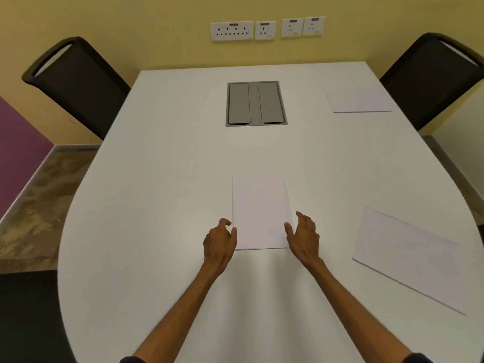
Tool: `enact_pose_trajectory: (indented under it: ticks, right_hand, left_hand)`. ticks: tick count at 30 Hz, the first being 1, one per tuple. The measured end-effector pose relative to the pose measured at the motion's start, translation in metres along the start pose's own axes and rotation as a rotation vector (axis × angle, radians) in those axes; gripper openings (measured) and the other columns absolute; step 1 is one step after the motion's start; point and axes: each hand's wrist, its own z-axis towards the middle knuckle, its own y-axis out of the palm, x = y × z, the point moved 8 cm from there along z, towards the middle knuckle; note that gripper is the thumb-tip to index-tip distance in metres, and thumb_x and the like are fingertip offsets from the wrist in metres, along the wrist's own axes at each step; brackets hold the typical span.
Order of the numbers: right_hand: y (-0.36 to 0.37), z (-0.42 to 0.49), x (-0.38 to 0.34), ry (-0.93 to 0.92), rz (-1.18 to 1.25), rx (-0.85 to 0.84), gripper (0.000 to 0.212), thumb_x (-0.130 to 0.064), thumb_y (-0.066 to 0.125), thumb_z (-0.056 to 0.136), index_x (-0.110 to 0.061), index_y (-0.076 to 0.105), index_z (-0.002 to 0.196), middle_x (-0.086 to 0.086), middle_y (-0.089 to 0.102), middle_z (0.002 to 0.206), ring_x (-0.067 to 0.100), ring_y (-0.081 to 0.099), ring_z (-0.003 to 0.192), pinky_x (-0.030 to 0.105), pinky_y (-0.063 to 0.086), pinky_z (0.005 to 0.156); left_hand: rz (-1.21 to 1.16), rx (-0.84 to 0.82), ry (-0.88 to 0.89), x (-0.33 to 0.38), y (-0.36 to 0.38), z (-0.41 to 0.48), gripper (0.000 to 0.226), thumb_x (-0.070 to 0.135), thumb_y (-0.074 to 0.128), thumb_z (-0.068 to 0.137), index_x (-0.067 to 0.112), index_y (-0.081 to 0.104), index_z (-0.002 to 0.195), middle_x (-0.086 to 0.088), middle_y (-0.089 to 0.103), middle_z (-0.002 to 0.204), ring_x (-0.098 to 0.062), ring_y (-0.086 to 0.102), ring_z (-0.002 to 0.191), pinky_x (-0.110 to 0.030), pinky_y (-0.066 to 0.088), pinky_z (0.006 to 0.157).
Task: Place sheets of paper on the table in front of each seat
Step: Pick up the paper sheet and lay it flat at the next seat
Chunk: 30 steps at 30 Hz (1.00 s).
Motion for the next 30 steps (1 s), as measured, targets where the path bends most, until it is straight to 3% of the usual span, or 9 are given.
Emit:
enact_pose_trajectory:
  ticks: [5,9,13,20,30]
  right_hand:
    - [0.021,0.023,0.017,0.110,-0.059,-0.094,0.060,-0.035,0.049,0.097,-0.008,0.030,0.147,0.012,0.038,0.147,0.030,0.033,0.137,0.048,0.034,0.103]
    - [0.040,0.038,0.030,0.180,-0.104,-0.188,0.064,-0.037,0.050,0.097,-0.006,0.026,0.147,0.014,0.034,0.148,0.031,0.031,0.138,0.049,0.034,0.105]
    - [0.055,0.046,0.037,0.199,-0.165,-0.194,0.059,-0.035,0.053,0.096,-0.006,0.032,0.142,0.014,0.037,0.143,0.031,0.034,0.134,0.046,0.038,0.101]
    - [0.061,0.047,0.034,0.201,-0.190,-0.101,0.051,-0.027,0.059,0.092,-0.007,0.041,0.136,0.011,0.041,0.137,0.029,0.039,0.127,0.042,0.045,0.093]
    - [0.066,0.037,0.022,0.161,-0.296,-0.066,0.057,-0.026,0.051,0.097,-0.005,0.030,0.146,0.009,0.037,0.148,0.026,0.039,0.130,0.038,0.045,0.095]
  left_hand:
    - [0.018,-0.103,-0.122,-0.025,0.032,0.028,0.042,0.037,0.056,0.095,0.013,0.054,0.130,-0.007,0.065,0.121,-0.025,0.060,0.114,-0.035,0.046,0.092]
    - [0.000,-0.206,-0.291,-0.045,0.061,0.046,0.062,0.044,0.059,0.092,0.011,0.044,0.143,-0.015,0.048,0.141,-0.031,0.046,0.132,-0.042,0.041,0.104]
    - [0.041,-0.212,-0.322,-0.047,0.079,0.059,0.067,0.043,0.061,0.091,0.009,0.040,0.144,-0.016,0.040,0.143,-0.033,0.032,0.136,-0.044,0.041,0.101]
    - [0.048,-0.196,-0.302,-0.030,0.095,0.066,0.063,0.033,0.063,0.089,0.010,0.041,0.143,-0.013,0.038,0.140,-0.030,0.030,0.134,-0.042,0.045,0.093]
    - [0.078,-0.187,-0.266,-0.019,0.101,0.053,0.072,0.031,0.058,0.093,0.005,0.026,0.152,-0.010,0.029,0.155,-0.027,0.025,0.144,-0.041,0.042,0.103]
